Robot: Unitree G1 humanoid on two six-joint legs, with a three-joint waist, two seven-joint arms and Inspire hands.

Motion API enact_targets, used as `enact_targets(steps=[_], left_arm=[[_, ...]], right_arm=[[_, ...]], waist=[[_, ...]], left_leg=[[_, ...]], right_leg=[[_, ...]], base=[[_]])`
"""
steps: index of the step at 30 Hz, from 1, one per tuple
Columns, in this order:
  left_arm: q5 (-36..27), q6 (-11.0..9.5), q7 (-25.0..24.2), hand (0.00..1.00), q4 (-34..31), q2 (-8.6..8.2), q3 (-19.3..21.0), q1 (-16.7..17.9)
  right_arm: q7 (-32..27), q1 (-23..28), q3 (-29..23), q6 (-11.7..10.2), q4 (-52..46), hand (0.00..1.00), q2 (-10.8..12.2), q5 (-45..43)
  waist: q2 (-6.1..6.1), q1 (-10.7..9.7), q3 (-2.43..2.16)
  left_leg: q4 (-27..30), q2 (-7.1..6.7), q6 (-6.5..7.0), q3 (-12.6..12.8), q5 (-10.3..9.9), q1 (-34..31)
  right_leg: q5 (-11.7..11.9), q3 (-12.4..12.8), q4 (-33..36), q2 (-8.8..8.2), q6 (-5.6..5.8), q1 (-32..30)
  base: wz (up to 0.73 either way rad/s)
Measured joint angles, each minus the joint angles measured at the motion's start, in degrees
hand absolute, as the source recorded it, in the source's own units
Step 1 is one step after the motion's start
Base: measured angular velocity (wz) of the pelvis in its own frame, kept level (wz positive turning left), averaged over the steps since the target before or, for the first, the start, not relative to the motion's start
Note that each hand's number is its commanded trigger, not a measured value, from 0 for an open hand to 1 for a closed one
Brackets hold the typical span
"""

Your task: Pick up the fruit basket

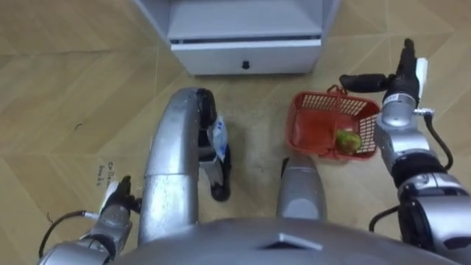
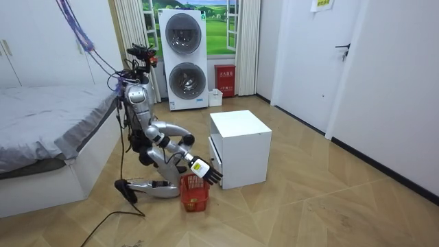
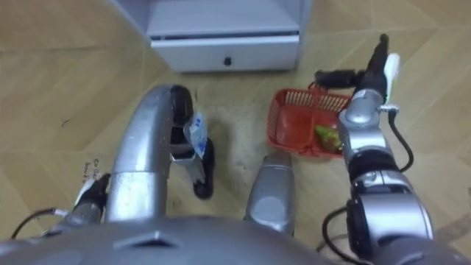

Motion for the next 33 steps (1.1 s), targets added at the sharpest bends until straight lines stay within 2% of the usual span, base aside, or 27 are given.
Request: enact_targets(steps=[2, 4, 6, 10, 13, 20, 26, 33], left_arm=[[0.00, 0.26, 0.04, 0.00, -0.11, 0.00, 0.00, 0.34], [-0.20, 0.98, 0.03, 0.00, -0.66, -0.15, -0.03, 0.58], [-1.16, 0.99, 0.03, 0.00, -0.72, -0.13, 0.01, 0.56], [-1.99, 0.96, -0.25, 0.00, -0.75, -0.10, 0.04, 0.50], [-2.00, 0.92, -1.36, 0.00, -0.78, -0.11, 0.00, 0.49], [-2.10, 1.50, -2.50, 0.00, -0.85, -0.10, -0.01, 0.67], [-3.36, 2.14, -2.55, 0.00, -1.59, -0.10, -0.01, 0.71], [-6.53, 2.21, -2.52, 0.00, -1.74, -0.23, -2.37, 0.86]], right_arm=[[0.07, 0.34, 0.39, 0.20, 0.00, 0.00, 0.01, 0.21], [0.40, 0.38, 1.23, 0.28, 0.00, 0.00, -0.05, 0.37], [0.72, 0.37, 1.74, 0.46, 0.00, 0.00, -0.14, 0.87], [2.34, 0.37, 2.53, 0.66, -0.02, 0.00, 0.30, 0.59], [2.97, 0.31, 2.92, 0.65, -0.13, 0.00, 0.28, 0.50], [4.23, -0.05, 3.61, 0.66, -0.75, 0.00, 0.53, 0.52], [4.89, -0.05, 4.03, 1.20, -0.26, 0.00, 1.11, 1.53], [5.67, 0.04, 4.07, 1.91, 5.75, 0.00, 1.42, 6.99]], waist=[[0.58, 0.02, -0.01], [1.97, 0.57, -0.11], [2.65, 1.26, -0.20], [2.73, 1.58, -0.15], [2.70, 1.61, -0.14], [2.64, 1.81, -0.15], [2.77, 3.45, -0.20], [3.38, 3.83, -0.12]], left_leg=[[-0.01, 0.26, -0.41, 0.00, -0.19, 0.05], [-0.18, 1.04, -0.91, 0.09, -0.19, -0.15], [-0.53, 1.13, -1.44, 0.28, 0.03, -0.51], [-1.50, 0.95, -2.58, 0.23, 0.62, -0.73], [-1.54, 1.18, -2.91, -0.18, 0.79, -0.89], [-1.40, 1.81, -2.93, -0.28, 0.79, -1.08], [-1.45, 1.95, -2.93, -0.31, 0.79, -0.92], [-1.44, 1.92, -2.93, -0.33, 0.80, -1.91]], right_leg=[[-0.05, -0.01, 0.34, 0.01, -0.11, -0.10], [-0.08, 0.26, 0.73, 0.44, -0.20, -0.73], [-0.12, 0.95, 1.12, 0.55, -0.27, -1.74], [-0.15, 1.07, 1.28, 0.62, -0.35, -2.49], [-0.15, 0.52, 1.29, 1.15, -0.35, -2.47], [-0.16, 0.46, 1.33, 1.62, -0.35, -2.77], [-0.16, 0.48, 1.33, 1.80, -0.36, -2.73], [-0.16, -0.38, 1.29, 1.61, -0.36, -3.15]], base=[[-0.06], [-0.07], [-0.05], [0.02], [0.00], [0.00], [0.00], [0.06]])
